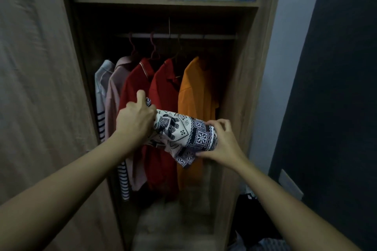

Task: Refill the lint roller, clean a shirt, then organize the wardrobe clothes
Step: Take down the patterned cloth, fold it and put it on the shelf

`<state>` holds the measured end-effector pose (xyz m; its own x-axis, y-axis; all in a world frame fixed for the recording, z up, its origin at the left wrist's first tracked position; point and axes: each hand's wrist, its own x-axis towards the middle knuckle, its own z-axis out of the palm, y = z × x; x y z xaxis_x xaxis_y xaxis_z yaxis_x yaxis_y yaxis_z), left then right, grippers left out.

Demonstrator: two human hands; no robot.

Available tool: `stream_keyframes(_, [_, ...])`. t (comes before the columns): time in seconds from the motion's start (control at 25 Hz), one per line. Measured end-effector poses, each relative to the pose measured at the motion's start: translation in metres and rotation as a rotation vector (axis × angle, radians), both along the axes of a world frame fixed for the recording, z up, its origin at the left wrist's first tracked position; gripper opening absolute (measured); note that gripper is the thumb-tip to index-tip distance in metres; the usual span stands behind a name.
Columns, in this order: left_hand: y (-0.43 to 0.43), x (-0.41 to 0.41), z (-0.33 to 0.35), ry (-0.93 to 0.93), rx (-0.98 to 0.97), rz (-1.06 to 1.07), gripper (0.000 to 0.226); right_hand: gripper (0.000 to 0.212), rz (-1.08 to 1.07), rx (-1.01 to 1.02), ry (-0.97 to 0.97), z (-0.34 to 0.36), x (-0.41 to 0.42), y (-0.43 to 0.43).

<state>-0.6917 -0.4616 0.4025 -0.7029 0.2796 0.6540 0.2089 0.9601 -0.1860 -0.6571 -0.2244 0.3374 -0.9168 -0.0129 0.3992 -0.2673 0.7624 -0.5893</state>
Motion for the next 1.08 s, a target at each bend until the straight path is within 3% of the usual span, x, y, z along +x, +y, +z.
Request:
stream_keyframes(0.16, [0.004, 0.003, 0.024, 0.157, -0.087, -0.034, 0.015, 0.068, -0.283, 0.354, 0.263, 0.002, 0.001, -0.008])
stream_keyframes(0.24, [0.002, -0.004, 0.042, 0.298, -0.148, -0.047, 0.022, 0.063, -0.37, 0.428, 0.444, 0.027, -0.004, -0.004])
stream_keyframes(0.44, [-0.009, -0.04, 0.123, 0.613, -0.203, -0.227, 0.032, 0.061, -0.176, 0.418, 0.768, 0.149, -0.036, 0.023])
stream_keyframes(0.68, [-0.008, -0.081, 0.212, 0.857, 0.063, -0.086, 0.039, 0.058, -0.203, 0.566, 1.083, 0.274, -0.065, 0.026])
stream_keyframes(1.08, [0.058, -0.201, 0.322, 0.926, 0.169, -0.056, 0.024, 0.053, -0.437, 0.632, 1.141, 0.38, -0.166, 0.061])
